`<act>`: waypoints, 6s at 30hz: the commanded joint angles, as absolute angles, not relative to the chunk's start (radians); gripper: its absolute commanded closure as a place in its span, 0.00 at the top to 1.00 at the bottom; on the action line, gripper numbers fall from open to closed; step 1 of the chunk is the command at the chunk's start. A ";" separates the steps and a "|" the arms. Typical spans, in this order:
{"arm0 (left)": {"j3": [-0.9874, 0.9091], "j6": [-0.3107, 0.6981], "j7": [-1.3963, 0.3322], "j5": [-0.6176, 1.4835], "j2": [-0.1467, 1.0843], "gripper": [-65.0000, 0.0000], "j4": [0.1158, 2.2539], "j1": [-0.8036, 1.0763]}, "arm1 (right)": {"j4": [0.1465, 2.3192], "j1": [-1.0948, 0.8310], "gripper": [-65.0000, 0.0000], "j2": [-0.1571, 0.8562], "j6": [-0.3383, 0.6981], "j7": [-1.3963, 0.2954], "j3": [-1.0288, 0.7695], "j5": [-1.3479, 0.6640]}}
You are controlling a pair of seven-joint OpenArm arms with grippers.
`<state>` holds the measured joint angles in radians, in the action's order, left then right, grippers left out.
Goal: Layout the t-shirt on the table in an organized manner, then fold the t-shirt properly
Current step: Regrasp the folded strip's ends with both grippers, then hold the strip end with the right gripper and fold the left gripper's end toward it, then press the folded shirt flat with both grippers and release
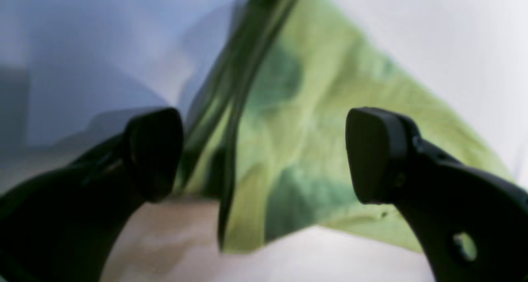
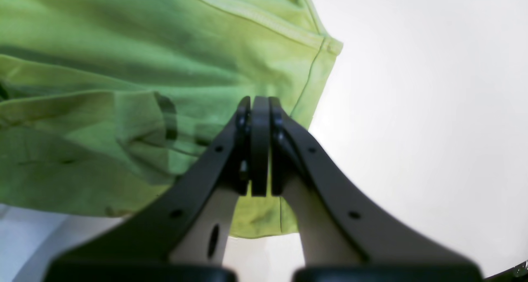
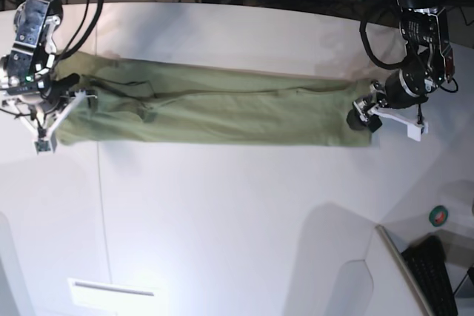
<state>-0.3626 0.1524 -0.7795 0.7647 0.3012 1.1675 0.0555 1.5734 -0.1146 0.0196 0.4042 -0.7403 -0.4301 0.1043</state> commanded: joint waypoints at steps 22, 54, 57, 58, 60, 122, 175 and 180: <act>-0.305 0.139 -0.839 0.751 0.341 0.00 1.139 0.005 | 1.590 -0.114 0.00 0.022 0.401 -0.727 -0.430 0.101; 0.472 -0.323 -0.843 0.753 0.285 0.00 1.616 -0.101 | 1.593 -0.154 0.00 -0.044 0.334 -0.727 -0.409 0.105; 0.519 -0.323 -0.843 0.751 0.242 0.00 1.554 -0.134 | 1.592 -0.154 0.00 -0.044 0.334 -0.727 -0.409 0.105; 0.541 -0.323 -0.843 0.751 0.229 0.00 1.534 -0.145 | 1.592 -0.154 0.00 -0.044 0.334 -0.727 -0.410 0.105; 0.579 -0.323 -0.843 0.751 0.206 0.00 1.494 -0.165 | 1.592 -0.154 0.00 -0.044 0.334 -0.727 -0.410 0.105; 0.618 -0.323 -0.943 0.751 0.120 0.26 1.419 -0.219 | 1.593 -0.140 0.00 -0.045 0.332 -0.727 -0.407 0.105; 0.298 -0.318 -0.901 0.549 0.206 0.00 1.598 -0.039 | 1.684 -0.197 0.00 -0.045 0.334 -0.662 0.219 0.102; 0.302 -0.317 -0.903 0.545 0.131 0.00 1.531 -0.042 | 1.716 -0.194 0.00 -0.044 0.332 -0.691 0.216 0.104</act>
<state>0.3042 -0.3161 -0.9096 0.5468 0.1261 1.5143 -0.0288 1.6962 -0.2054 -0.0414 0.3355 -0.7067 0.2176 0.1081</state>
